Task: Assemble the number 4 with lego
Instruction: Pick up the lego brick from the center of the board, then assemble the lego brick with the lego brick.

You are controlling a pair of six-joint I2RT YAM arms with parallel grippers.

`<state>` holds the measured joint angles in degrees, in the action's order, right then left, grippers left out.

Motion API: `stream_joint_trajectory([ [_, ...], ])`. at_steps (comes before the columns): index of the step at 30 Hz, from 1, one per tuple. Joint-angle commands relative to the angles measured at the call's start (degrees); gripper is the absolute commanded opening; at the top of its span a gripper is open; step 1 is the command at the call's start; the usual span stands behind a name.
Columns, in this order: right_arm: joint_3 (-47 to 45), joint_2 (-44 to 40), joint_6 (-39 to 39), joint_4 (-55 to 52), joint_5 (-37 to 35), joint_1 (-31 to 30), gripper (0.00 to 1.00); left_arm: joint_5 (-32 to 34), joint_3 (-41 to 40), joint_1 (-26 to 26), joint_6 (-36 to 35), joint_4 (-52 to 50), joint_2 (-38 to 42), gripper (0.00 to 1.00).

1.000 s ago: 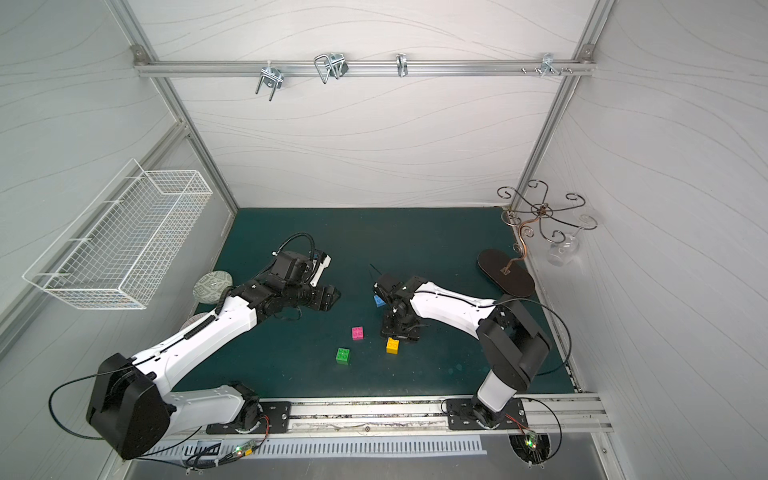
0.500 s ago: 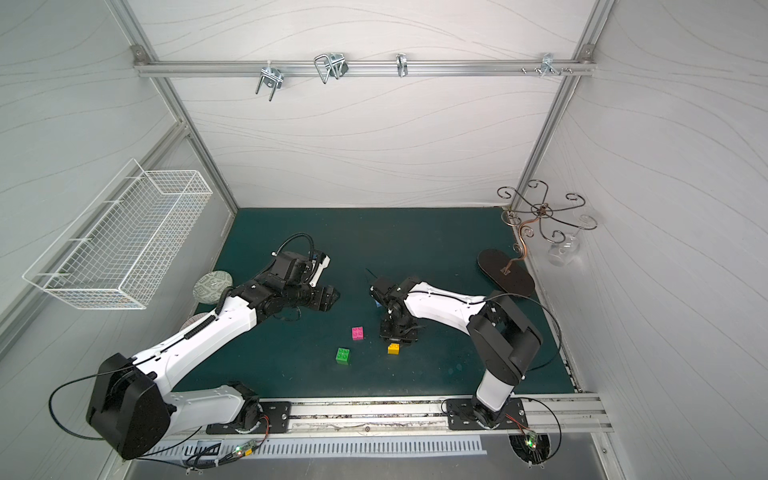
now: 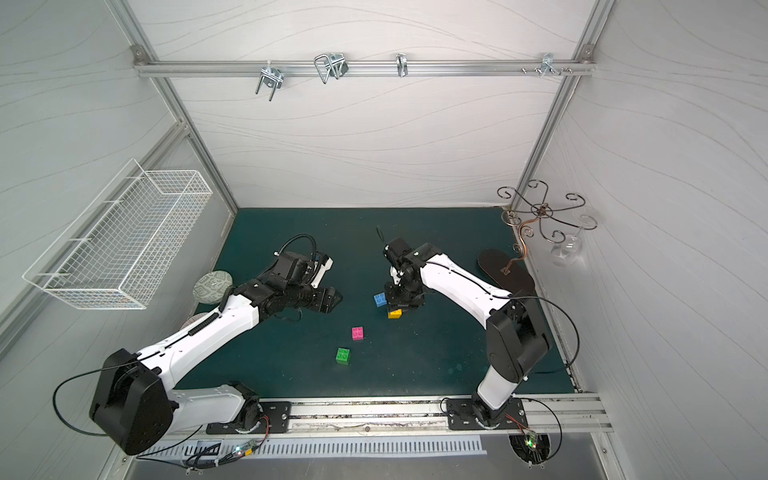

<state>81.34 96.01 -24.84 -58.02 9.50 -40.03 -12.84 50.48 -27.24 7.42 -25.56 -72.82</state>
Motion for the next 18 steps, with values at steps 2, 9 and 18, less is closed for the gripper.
stream_joint_trajectory([
  [2, 10.1, 5.78, 13.33, -7.44, -0.1, 1.66, 0.14, -2.62, 2.56, 0.19, -0.68, -0.02, -1.22, 0.77],
  [9, 19.14, 12.84, 18.58, -10.66, -4.82, 2.11, 0.1, -2.94, 2.17, 0.26, -1.35, 0.19, -1.52, 0.77],
  [18, 20.47, 15.87, 19.98, -11.97, -7.31, 2.23, 0.1, -2.94, 1.55, 0.26, -1.62, 0.78, -1.71, 0.77],
])
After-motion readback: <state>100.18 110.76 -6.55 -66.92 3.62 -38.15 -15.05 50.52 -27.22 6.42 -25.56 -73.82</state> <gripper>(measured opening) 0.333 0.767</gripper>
